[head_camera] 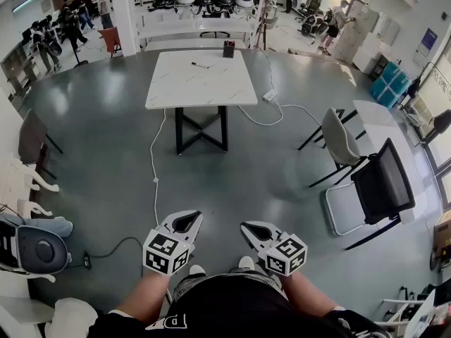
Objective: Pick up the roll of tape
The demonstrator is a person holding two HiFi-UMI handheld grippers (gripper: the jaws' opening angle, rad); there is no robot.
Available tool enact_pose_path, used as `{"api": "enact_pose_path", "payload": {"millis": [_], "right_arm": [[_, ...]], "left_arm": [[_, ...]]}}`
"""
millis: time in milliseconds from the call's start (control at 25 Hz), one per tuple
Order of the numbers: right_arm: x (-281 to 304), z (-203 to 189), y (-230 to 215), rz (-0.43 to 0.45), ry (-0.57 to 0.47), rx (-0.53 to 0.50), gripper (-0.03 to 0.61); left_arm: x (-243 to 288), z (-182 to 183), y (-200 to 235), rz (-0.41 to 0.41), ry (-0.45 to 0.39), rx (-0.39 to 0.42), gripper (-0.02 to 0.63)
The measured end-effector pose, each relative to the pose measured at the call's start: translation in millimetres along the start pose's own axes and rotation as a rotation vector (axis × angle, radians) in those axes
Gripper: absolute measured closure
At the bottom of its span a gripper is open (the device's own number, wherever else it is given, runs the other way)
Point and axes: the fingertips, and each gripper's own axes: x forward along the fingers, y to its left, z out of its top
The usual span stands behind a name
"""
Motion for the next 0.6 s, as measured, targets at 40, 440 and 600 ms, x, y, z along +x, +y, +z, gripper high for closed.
{"api": "enact_pose_path", "payload": {"millis": [40, 440, 600], "right_arm": [[2, 0, 1, 0.001, -0.001, -0.001, 0.575], [7, 2, 7, 0.008, 0.0, -0.013, 0.575], [20, 4, 19, 0.018, 0.002, -0.029, 0.575]], "left_arm": [[-1, 0, 2, 0.001, -0.001, 0.001, 0.595], [-7, -1, 9, 0.007, -0.006, -0.014, 0.595], [-20, -4, 20, 0.013, -0.007, -0.021, 0.595]]}}
